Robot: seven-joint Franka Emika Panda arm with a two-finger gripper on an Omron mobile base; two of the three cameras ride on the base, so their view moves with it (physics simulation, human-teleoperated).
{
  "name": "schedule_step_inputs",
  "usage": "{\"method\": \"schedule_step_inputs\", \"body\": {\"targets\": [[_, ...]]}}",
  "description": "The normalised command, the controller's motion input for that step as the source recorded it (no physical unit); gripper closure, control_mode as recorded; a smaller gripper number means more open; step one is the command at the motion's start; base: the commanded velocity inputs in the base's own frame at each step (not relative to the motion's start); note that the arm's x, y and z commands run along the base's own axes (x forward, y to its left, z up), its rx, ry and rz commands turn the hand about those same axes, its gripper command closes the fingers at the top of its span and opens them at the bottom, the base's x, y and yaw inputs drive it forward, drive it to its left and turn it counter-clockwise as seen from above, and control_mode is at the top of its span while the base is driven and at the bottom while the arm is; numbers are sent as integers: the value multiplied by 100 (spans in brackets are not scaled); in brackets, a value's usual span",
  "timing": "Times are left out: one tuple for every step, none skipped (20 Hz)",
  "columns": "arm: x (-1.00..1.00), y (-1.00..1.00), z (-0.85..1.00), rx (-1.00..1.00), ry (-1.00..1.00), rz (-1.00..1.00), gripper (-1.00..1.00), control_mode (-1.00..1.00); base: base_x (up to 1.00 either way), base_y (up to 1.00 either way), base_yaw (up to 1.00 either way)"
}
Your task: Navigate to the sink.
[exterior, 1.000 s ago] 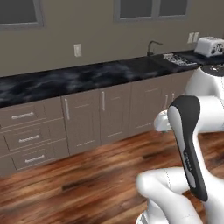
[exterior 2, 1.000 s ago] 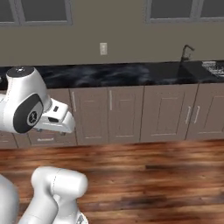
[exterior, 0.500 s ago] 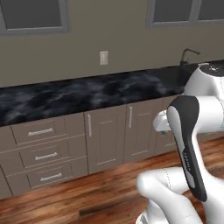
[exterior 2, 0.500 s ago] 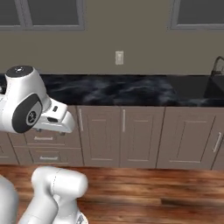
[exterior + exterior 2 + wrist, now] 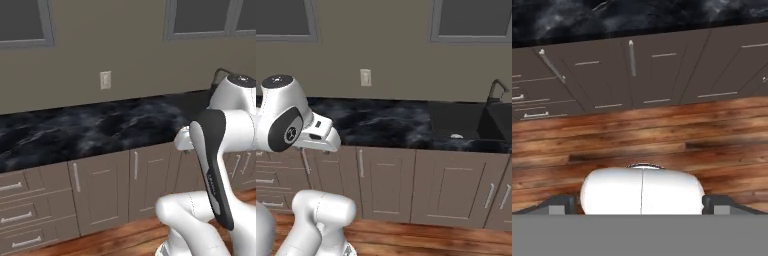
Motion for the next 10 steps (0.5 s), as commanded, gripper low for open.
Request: {"method": "schedule_step_inputs", "body": {"targets": [[0,0,0,0,0,0,-100,100,100,-100,8],[0,0,0,0,0,0,-100,100,100,-100,6],[0,0,0,0,0,0,-100,100,99,-100,5],[0,0,0,0,0,0,-100,100,90,-100,4],[0,0,0,0,0,0,-100,100,89,-100,4],[0,0,0,0,0,0,-100,100,87,-100,4],[0,0,0,0,0,0,-100,100,84,-100,4],[0,0,0,0,0,0,-100,100,83,-100,5],[0,0,0,0,0,0,-100,100,78,-100,5],[0,0,0,0,0,0,-100,100,74,-100,5]]}}
